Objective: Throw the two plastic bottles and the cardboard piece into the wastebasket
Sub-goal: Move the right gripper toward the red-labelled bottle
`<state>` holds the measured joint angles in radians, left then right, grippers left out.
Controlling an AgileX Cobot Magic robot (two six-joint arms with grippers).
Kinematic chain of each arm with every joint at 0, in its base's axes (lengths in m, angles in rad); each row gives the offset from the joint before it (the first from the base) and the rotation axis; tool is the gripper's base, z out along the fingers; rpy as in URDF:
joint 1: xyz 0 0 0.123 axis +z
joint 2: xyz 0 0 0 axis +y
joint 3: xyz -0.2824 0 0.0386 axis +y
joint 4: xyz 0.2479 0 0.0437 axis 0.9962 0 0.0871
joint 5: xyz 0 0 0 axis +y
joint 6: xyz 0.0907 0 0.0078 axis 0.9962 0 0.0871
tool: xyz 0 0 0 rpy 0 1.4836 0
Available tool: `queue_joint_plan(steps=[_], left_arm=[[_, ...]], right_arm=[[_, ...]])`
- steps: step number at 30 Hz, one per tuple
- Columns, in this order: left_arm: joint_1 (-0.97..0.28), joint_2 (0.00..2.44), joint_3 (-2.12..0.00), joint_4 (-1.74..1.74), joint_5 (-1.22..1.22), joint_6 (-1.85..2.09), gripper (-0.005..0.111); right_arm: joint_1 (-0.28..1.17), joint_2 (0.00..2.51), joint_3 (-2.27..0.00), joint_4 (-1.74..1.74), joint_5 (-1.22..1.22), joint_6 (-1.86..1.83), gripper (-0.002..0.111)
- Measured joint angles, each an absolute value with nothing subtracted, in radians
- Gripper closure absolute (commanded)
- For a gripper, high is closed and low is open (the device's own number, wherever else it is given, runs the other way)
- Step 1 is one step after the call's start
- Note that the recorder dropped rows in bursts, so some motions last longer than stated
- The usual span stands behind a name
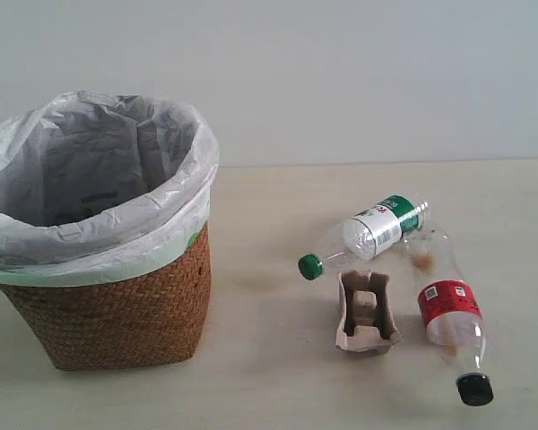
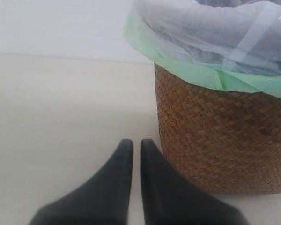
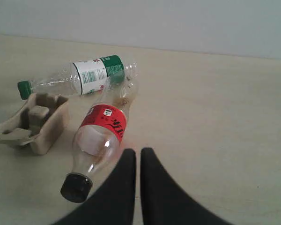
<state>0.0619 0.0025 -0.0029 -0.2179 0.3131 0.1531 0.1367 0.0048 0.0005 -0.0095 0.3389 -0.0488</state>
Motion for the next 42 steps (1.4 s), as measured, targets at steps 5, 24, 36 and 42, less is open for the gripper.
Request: queue_joint_plan(steps=[5, 24, 36, 42], left_arm=[[0.062, 0.002, -0.003, -0.218, 0.313, 0.153, 0.101], [0.062, 0.002, -0.003, -0.218, 0.313, 0.153, 0.101], [0.062, 0.002, -0.003, -0.218, 0.313, 0.153, 0.101], [0.062, 0.002, -0.003, -0.218, 0.313, 0.153, 0.101]], right_arm=[[0.137, 0.005, 0.000, -0.014, 0.331, -0.051, 0.107], [0.138, 0.003, -0.001, -0.030, -0.444, 0.256, 0.107], [0.138, 0.191, -0.386, -0.152, -0.022, 0.404, 0.087], [0.138, 0.429, -0.584, -0.158, 0.197, 0.359, 0.008]])
